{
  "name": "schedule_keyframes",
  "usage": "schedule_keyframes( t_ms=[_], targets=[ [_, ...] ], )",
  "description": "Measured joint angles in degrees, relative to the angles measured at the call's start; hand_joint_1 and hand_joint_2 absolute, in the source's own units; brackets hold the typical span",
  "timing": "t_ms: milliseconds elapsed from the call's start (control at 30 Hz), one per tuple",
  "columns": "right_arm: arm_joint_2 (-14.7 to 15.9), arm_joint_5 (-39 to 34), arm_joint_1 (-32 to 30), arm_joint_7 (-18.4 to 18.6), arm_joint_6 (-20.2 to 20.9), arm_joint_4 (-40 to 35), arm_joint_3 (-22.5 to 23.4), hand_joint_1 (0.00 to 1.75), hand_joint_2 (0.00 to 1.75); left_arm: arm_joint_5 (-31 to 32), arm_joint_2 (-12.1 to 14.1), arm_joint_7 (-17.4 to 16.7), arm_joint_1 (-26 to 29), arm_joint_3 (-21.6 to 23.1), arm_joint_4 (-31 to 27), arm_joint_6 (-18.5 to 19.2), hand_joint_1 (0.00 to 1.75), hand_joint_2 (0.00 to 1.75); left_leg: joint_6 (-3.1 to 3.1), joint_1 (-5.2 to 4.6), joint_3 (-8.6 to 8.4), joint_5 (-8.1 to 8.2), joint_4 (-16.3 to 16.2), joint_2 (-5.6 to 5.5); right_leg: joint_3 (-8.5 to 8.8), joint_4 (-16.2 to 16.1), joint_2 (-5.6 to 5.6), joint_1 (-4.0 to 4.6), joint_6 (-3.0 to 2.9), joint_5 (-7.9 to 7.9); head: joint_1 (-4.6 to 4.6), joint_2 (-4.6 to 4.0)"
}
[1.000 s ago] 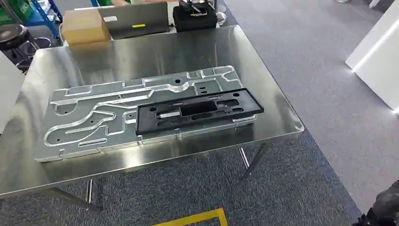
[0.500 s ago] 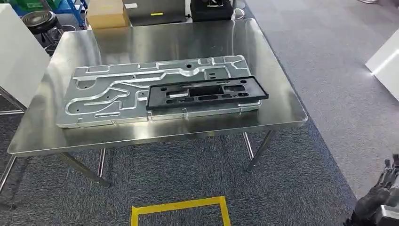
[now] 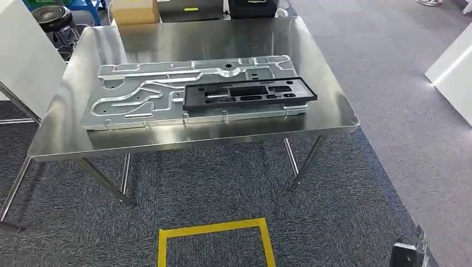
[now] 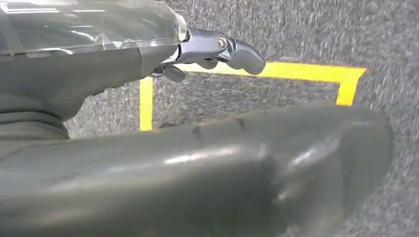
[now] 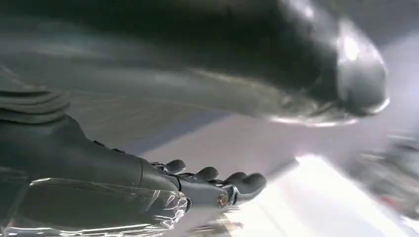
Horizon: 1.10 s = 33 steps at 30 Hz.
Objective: Take the parts from the cabinet and place them on the table.
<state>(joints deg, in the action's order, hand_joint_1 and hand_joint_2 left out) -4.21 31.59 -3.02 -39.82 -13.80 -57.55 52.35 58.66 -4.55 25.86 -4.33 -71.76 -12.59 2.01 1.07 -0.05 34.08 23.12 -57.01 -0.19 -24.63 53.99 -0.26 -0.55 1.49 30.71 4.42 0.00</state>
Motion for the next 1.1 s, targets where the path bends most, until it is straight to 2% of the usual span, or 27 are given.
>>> schedule_keyframes(
  t_ms=[100,133,167,200,233,267,300,333,367,400,433,500,600,633,667,700,733,767,800,833,867,900,933,967,1000,1033,1100],
  targets=[
    [2.08,6.76,1.75,4.56,-6.1,15.8,2.42,0.0,0.0,0.26,-0.04,-0.07,0.07,0.0,0.0,-0.17,0.0,0.0,-1.23,0.51,0.16,-1.35,0.45,0.01,-0.82,0.46,0.0,0.67,-0.91,-1.19,0.0,0.0],
    [2.6,9.49,2.1,8.21,-6.97,20.72,2.55,0.0,0.0,0.5,-0.04,-0.09,0.2,-0.04,0.0,-0.2,0.0,0.0,-1.6,0.45,0.46,-1.14,0.01,0.05,-1.21,-0.25,-0.14,-0.16,-1.54,-2.18,0.0,0.0],
    [2.66,11.34,2.53,12.02,-7.34,24.08,2.57,0.0,0.0,0.55,-0.02,-0.06,0.19,-0.07,0.0,-0.2,0.0,0.0,-1.75,0.53,1.15,1.25,-1.31,0.0,-1.87,-0.18,-0.36,0.12,-1.87,-2.73,0.02,0.0],
    [2.66,12.97,2.84,16.52,-7.44,27.19,2.57,0.0,0.0,0.57,-0.04,-0.13,0.17,-0.07,0.0,-0.17,0.0,0.0,-1.86,0.67,2.14,5.1,-4.53,-0.01,-2.7,-0.06,-0.43,0.19,-2.47,-3.32,0.02,0.0],
    [2.66,13.94,3.05,19.99,-7.29,29.93,2.57,0.0,0.0,0.63,-0.04,-0.13,0.12,-0.07,0.0,-0.15,0.0,0.0,-2.03,0.71,3.26,8.7,-8.83,-0.01,-3.59,0.05,-0.47,0.3,-2.45,-3.92,0.0,0.0],
    [2.53,14.65,3.14,23.37,-6.75,32.7,2.57,0.0,0.0,0.72,-0.09,-0.13,0.13,-0.06,0.0,-0.13,0.0,0.0,-2.22,0.71,4.21,11.35,-13.26,0.0,-4.49,0.19,-0.56,0.42,-2.5,-4.51,0.02,0.0],
    [2.44,15.12,3.24,26.0,-6.02,34.67,2.57,0.0,0.0,0.94,-0.13,-0.13,0.17,-0.04,0.0,-0.02,0.0,0.0,-2.38,0.71,4.58,12.27,-16.64,0.0,-5.52,0.51,-0.67,0.48,-2.5,-5.1,0.0,0.0],
    [2.31,15.45,3.35,28.36,-5.15,36.33,2.57,0.0,0.0,1.18,-0.17,-0.13,0.18,-0.04,0.0,0.0,0.0,0.0,-2.44,0.71,4.06,11.36,-17.73,0.0,-6.62,0.96,-0.69,0.49,-2.46,-5.61,0.02,0.0],
    [2.25,15.79,3.5,30.76,-3.98,37.82,2.57,0.0,0.0,1.48,-0.17,-0.13,0.17,-0.02,0.0,0.15,0.0,0.0,-2.46,0.71,2.35,9.19,-16.45,0.0,-7.82,1.53,-0.69,0.48,-2.38,-6.05,0.02,0.0],
    [2.2,16.01,3.71,32.93,-2.63,38.98,2.57,0.0,0.0,1.9,-0.15,-0.13,0.11,0.02,0.0,0.35,0.0,0.0,-2.4,0.71,-0.4,6.82,-13.1,0.01,-8.97,2.16,-0.69,0.46,-2.24,-6.41,0.02,0.0],
    [2.07,16.21,3.85,35.0,-1.21,40.03,2.57,0.0,0.0,2.1,-0.15,-0.13,0.01,0.11,0.0,0.57,0.0,0.0,-2.24,0.71,-3.77,5.52,-8.57,0.01,-9.98,2.8,-0.68,0.44,-2.09,-6.72,0.02,0.0],
    [1.68,16.98,4.15,37.75,1.94,41.68,2.55,0.0,0.0,2.51,-0.11,-0.11,-0.45,0.28,0.0,0.85,0.0,0.0,-1.62,0.22,-9.93,8.66,0.98,0.0,-11.22,4.1,-0.65,0.7,-1.5,-7.29,0.0,0.0],
    [1.29,18.17,4.69,39.17,4.97,43.21,2.4,0.0,0.0,2.62,-0.11,-0.11,-0.47,0.31,0.0,1.05,0.0,0.0,-0.28,0.04,-8.68,8.09,0.52,0.04,-11.27,3.79,-0.7,0.37,-0.56,-8.78,0.0,0.0],
    [1.24,18.31,4.59,39.17,5.34,43.48,2.27,0.0,0.0,2.62,-0.11,-0.15,-0.39,0.31,0.0,1.05,0.0,0.0,0.23,0.2,-8.29,7.21,0.98,0.11,-11.45,3.6,-0.64,0.68,-0.09,-9.38,0.0,0.0],
    [1.13,18.44,4.69,39.08,6.04,43.89,2.14,0.0,0.0,2.64,-0.22,-0.18,-0.61,0.33,0.0,1.05,0.0,0.0,0.83,0.53,-7.52,6.21,1.12,0.58,-12.17,4.8,-0.13,0.26,0.13,-6.91,0.0,0.0],
    [0.98,18.61,4.79,38.84,6.63,44.17,2.07,0.0,0.0,2.67,-0.2,-0.17,-0.67,0.33,0.0,1.05,0.0,0.0,1.3,0.56,-6.69,5.51,1.11,0.54,-12.94,7.01,-0.05,0.16,0.25,-3.39,0.0,0.0],
    [0.89,18.61,4.8,38.25,7.02,44.37,2.05,0.0,0.0,2.9,-0.17,-0.22,-0.63,0.33,0.0,1.05,0.0,0.0,1.32,0.55,-5.75,4.79,1.11,0.53,-13.94,10.88,0.0,-0.06,0.52,0.6,0.0,0.0],
    [0.87,18.61,4.92,37.66,7.24,44.44,2.05,0.0,0.0,2.97,-0.17,-0.24,-0.59,0.33,0.0,1.03,0.0,0.0,1.28,0.51,-4.8,4.05,1.07,0.54,-14.88,15.28,0.0,-0.2,0.78,3.67,0.0,0.0],
    [0.87,18.61,5.01,37.36,7.52,44.5,2.05,0.0,0.0,2.97,-0.15,-0.26,-0.58,0.33,0.0,1.03,0.0,0.0,1.17,0.51,-3.79,3.35,0.97,0.57,-15.43,19.09,0.0,-0.27,1.03,5.07,0.0,0.0],
    [0.87,18.61,5.09,37.07,7.81,44.59,2.03,0.0,0.0,3.04,-0.15,-0.37,-0.6,0.33,0.0,1.03,0.0,0.0,1.0,0.52,-2.99,2.67,0.88,0.59,-15.24,21.17,0.0,-0.38,1.18,4.45,0.0,0.0],
    [0.87,18.75,5.18,36.65,7.86,44.72,1.96,0.0,0.0,3.06,-0.15,-0.46,-0.62,0.33,0.0,1.03,0.0,0.0,0.83,0.56,-1.96,1.97,0.69,0.65,-13.98,21.05,0.0,-0.54,1.31,2.4,0.0,0.0],
    [0.87,18.81,5.21,36.33,7.92,44.74,1.85,0.0,0.0,3.17,-0.17,-0.59,-0.63,0.35,0.0,1.03,0.0,0.0,0.65,0.61,-0.94,1.4,0.45,0.65,-11.58,18.73,0.0,-0.7,1.36,-0.02,0.0,0.0],
    [0.87,18.92,5.27,35.8,8.19,44.79,1.74,0.0,0.0,3.26,-0.17,-0.79,-0.59,0.37,0.0,0.98,0.0,0.0,0.42,0.66,-0.07,0.92,0.2,0.63,-8.3,14.63,0.0,-0.8,1.3,-1.58,0.0,0.0],
    [0.87,19.03,5.42,35.11,8.66,44.81,1.68,0.0,0.0,3.45,-0.2,-0.98,-0.61,0.39,0.0,0.92,0.0,0.0,0.17,0.69,0.56,0.43,-0.1,0.61,-4.37,9.38,0.04,-0.85,1.18,-1.64,0.0,0.0],
    [0.87,19.14,5.73,34.56,9.03,44.83,1.57,0.0,0.0,3.52,-0.2,-1.09,-0.62,0.46,0.0,0.79,0.0,0.0,-0.23,0.45,1.1,0.07,-0.53,0.55,0.17,3.58,0.25,-0.52,0.92,-0.31,0.0,0.0],
    [0.87,19.25,5.95,34.2,9.26,44.85,1.46,0.0,0.0,3.56,-0.2,-1.09,-0.65,0.5,0.0,0.72,0.0,0.0,-0.67,0.44,1.43,-0.39,-0.68,0.62,1.16,0.75,0.33,-0.43,0.46,1.04,0.02,0.0],
    [0.87,19.49,6.14,33.62,9.78,45.03,1.24,0.0,0.0,3.58,-0.2,-1.16,-0.71,0.55,0.0,0.57,0.0,0.0,-1.5,0.71,1.86,-1.67,-0.48,0.71,0.09,1.16,0.32,-0.02,-0.35,0.62,0.0,0.0]
  ],
)
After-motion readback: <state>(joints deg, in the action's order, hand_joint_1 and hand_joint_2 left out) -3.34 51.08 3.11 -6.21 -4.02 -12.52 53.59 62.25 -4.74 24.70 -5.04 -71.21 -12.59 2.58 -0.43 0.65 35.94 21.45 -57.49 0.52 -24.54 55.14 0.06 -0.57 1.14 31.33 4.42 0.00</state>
